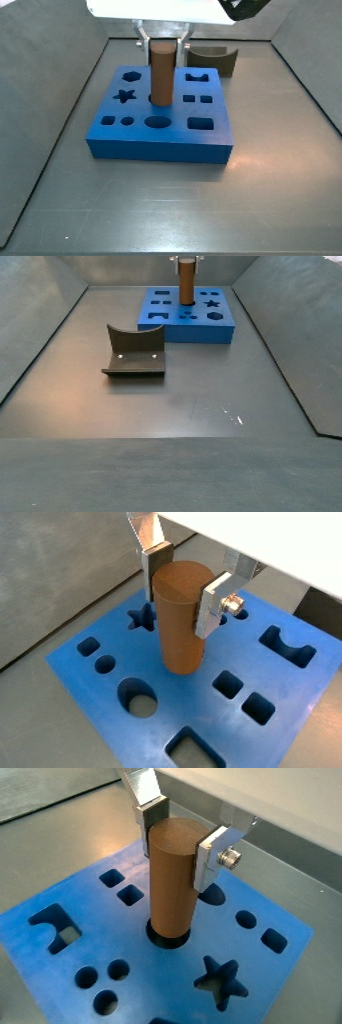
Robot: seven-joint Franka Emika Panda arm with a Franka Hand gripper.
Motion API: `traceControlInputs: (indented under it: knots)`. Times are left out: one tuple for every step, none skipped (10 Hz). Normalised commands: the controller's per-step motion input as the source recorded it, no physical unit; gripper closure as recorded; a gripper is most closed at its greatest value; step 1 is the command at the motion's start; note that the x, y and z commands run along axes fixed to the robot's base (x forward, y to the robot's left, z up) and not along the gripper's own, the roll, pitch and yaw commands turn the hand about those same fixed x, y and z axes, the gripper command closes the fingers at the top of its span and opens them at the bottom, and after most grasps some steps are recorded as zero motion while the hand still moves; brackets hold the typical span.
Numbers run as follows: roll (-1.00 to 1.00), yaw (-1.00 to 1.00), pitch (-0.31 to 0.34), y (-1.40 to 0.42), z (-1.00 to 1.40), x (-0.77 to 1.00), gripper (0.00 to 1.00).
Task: Insert the round object.
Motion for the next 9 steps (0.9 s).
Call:
traceControlInputs:
  knots:
    - [0.14, 0.00, 0.076, 0.18, -0.37, 0.00, 1.00]
    - [0.10, 0.00, 0.056, 0.17, -0.39, 0.00, 1.00]
    - [0.02, 0.00, 0.009, 0.15, -0.42, 0.00, 1.00]
    - [0.00, 0.00, 0.000, 0.12, -0.46, -0.08, 1.00]
    - [-0.02, 0.00, 0.000, 0.02, -0.52, -0.17, 1.00]
    - [0.00, 0.01, 0.000, -0.07, -0.55, -0.22, 1.00]
    - [0.11, 0.00, 0.019, -0.22, -0.58, -0.16, 1.00]
    - [0.00, 0.00, 0.000, -0.26, -0.57, -0.03, 1.00]
    - [-0.15, 0.00, 0.000, -0.11, -0.57, 0.00, 1.00]
